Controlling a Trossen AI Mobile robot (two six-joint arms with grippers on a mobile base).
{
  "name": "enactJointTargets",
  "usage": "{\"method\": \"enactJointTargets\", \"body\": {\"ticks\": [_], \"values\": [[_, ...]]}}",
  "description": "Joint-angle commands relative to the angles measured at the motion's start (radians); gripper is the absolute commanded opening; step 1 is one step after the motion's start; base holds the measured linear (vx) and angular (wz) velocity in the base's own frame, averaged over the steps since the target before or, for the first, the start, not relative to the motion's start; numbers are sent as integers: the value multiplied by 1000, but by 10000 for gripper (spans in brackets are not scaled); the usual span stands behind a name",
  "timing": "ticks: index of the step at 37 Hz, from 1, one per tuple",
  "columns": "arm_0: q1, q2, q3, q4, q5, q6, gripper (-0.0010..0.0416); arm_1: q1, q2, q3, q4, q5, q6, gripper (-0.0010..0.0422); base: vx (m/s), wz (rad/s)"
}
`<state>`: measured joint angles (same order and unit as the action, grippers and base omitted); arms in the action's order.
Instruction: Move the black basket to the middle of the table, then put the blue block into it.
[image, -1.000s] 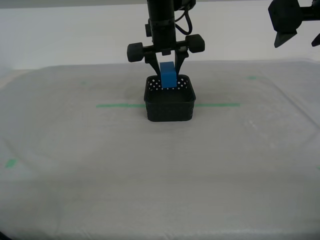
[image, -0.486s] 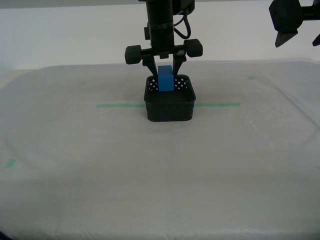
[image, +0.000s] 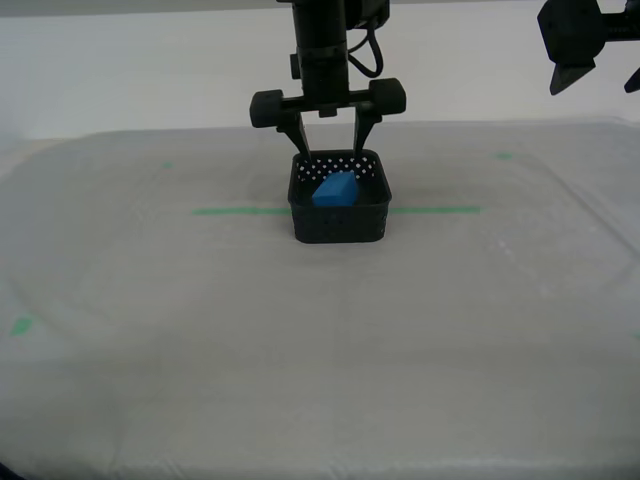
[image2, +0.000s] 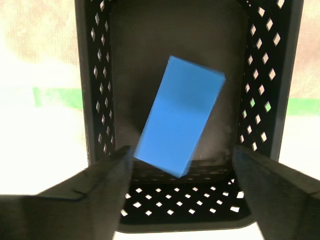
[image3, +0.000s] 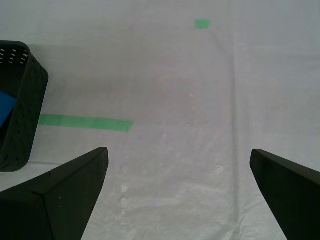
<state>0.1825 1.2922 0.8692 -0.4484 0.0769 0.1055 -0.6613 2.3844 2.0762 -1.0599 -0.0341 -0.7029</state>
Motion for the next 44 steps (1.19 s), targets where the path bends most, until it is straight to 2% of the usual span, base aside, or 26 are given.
{"method": "enactJointTargets", "body": {"ticks": [1,8,11,15,22,44], "values": [[0,0,1,0,3,-1,398,-1,0,1,-1,0,21,333,0,0],[0,0,1,0,3,-1,399,-1,0,1,0,0,57,408,0,0],[0,0,1,0,3,-1,398,0,0,1,0,3,60,389,0,0],[0,0,1,0,3,-1,398,0,0,1,0,19,61,399,0,0],[0,0,1,0,3,-1,399,0,-1,1,12,19,71,402,0,0],[0,0,1,0,3,-1,398,2,-3,1,25,22,182,401,0,0]]}}
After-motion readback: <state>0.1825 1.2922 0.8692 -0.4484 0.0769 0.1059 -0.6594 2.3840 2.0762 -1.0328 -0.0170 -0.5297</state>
